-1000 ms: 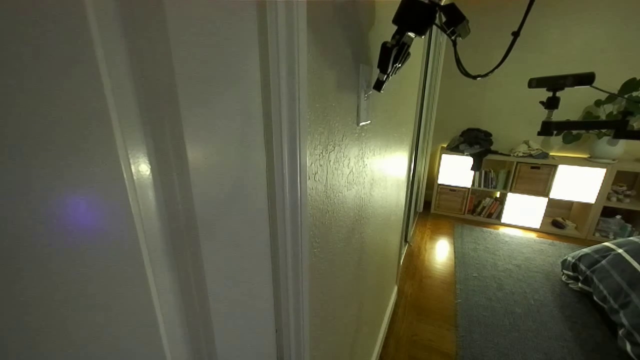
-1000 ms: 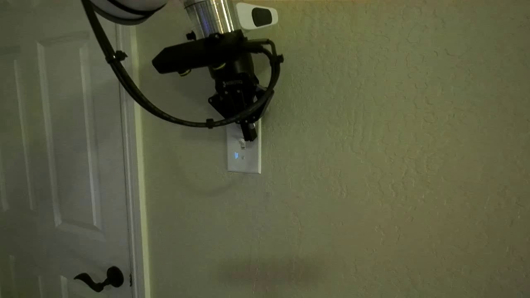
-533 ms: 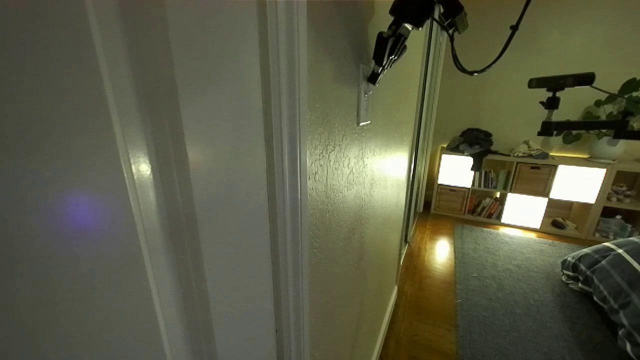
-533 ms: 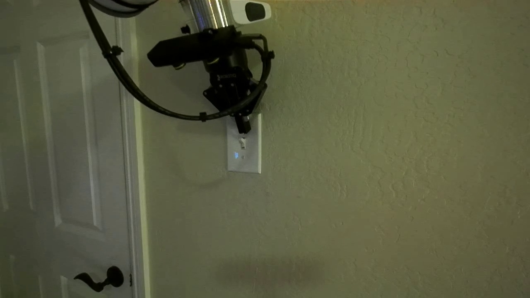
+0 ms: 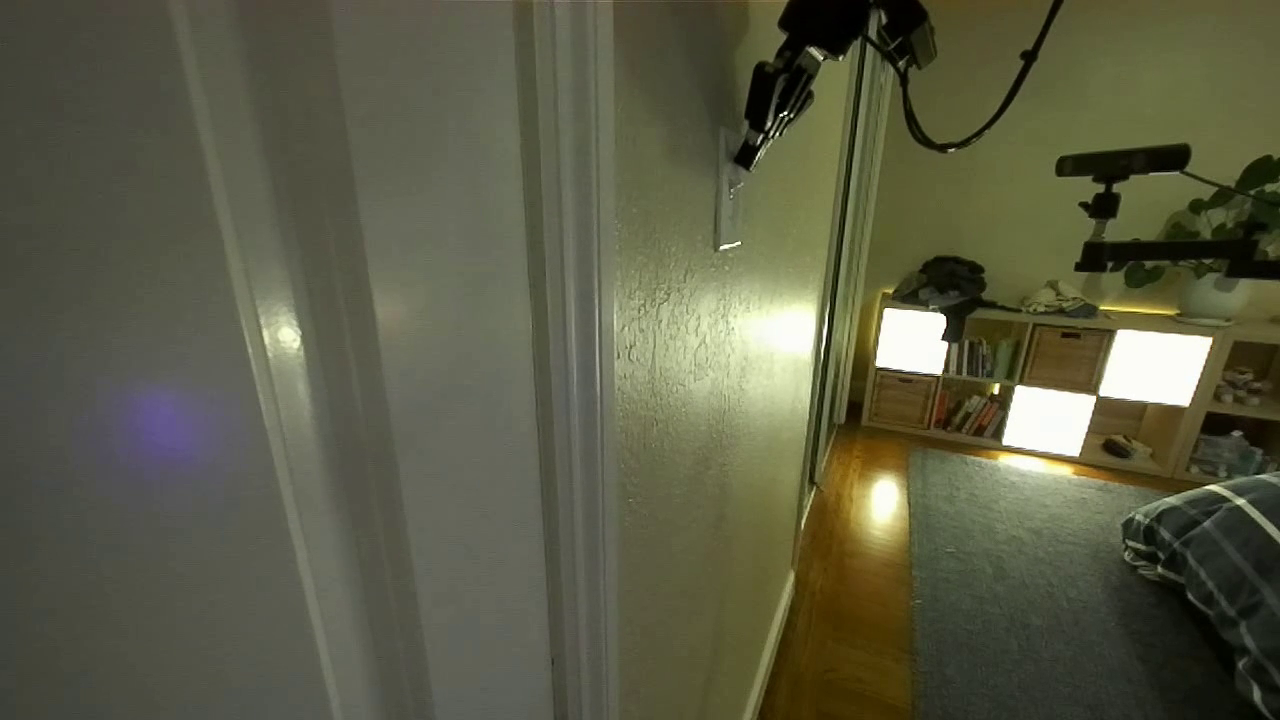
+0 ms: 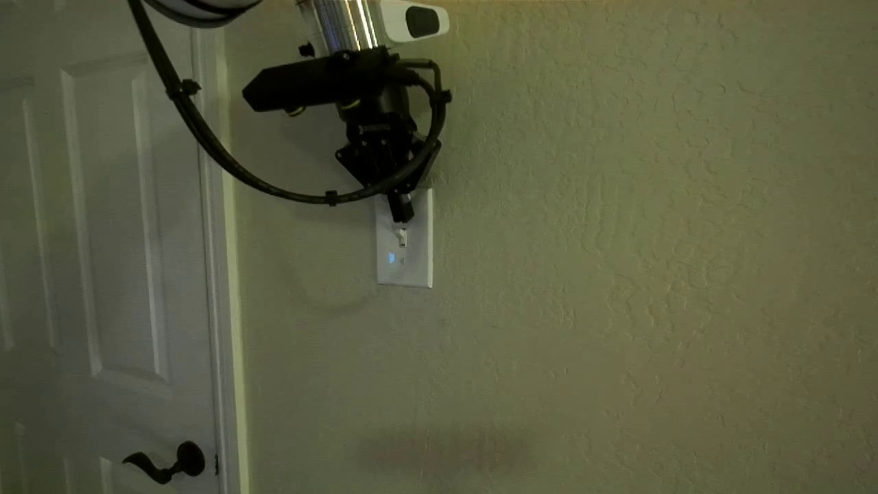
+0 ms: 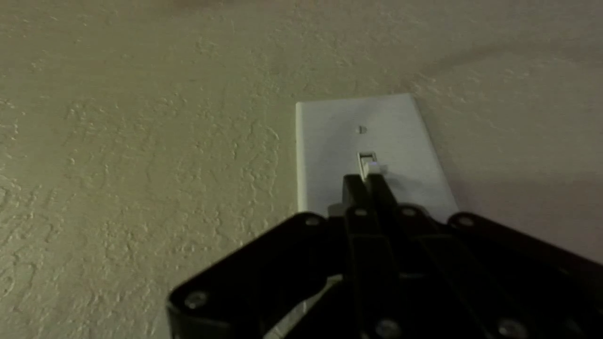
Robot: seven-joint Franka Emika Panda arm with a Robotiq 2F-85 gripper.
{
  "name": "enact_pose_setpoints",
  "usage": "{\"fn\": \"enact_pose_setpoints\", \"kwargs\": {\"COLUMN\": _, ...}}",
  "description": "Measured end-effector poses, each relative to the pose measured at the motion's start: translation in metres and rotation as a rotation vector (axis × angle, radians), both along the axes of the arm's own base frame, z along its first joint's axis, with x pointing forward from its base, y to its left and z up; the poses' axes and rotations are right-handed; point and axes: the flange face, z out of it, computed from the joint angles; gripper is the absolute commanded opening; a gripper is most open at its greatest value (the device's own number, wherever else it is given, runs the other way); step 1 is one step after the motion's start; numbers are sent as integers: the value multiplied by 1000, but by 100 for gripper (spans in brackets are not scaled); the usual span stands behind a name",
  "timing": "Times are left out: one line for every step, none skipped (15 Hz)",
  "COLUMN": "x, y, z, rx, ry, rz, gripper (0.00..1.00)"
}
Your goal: Turn off the light
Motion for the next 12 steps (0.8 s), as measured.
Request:
{"fn": "enact_pose_setpoints", "kwargs": {"x": 0, "y": -1, "z": -1, "rx": 6, "ry": 2, "rz": -3, "gripper": 7}}
{"fn": "enact_pose_setpoints", "kwargs": {"x": 0, "y": -1, "z": -2, "rx": 13, "ry": 4, "rz": -5, "gripper": 7}}
{"fn": "enact_pose_setpoints", "kwargs": {"x": -1, "y": -1, "z": -4, "rx": 22, "ry": 7, "rz": -9, "gripper": 7}}
{"fn": "enact_pose_setpoints", "kwargs": {"x": -1, "y": -2, "z": -6, "rx": 29, "ry": 10, "rz": -12, "gripper": 7}}
{"fn": "enact_pose_setpoints", "kwargs": {"x": -1, "y": -2, "z": -8, "rx": 37, "ry": 13, "rz": -15, "gripper": 7}}
{"fn": "enact_pose_setpoints", "kwargs": {"x": -1, "y": -3, "z": -9, "rx": 42, "ry": 16, "rz": -18, "gripper": 7}}
{"fn": "enact_pose_setpoints", "kwargs": {"x": -1, "y": -3, "z": -11, "rx": 46, "ry": 18, "rz": -20, "gripper": 7}}
{"fn": "enact_pose_setpoints", "kwargs": {"x": -1, "y": -4, "z": -12, "rx": 48, "ry": 21, "rz": -22, "gripper": 7}}
{"fn": "enact_pose_setpoints", "kwargs": {"x": -2, "y": -4, "z": -14, "rx": 51, "ry": 23, "rz": -24, "gripper": 7}}
{"fn": "enact_pose_setpoints", "kwargs": {"x": -2, "y": -5, "z": -14, "rx": 54, "ry": 23, "rz": -26, "gripper": 7}}
{"fn": "enact_pose_setpoints", "kwargs": {"x": -2, "y": -5, "z": -14, "rx": 55, "ry": 23, "rz": -26, "gripper": 7}}
{"fn": "enact_pose_setpoints", "kwargs": {"x": -2, "y": -5, "z": -14, "rx": 56, "ry": 24, "rz": -27, "gripper": 7}}
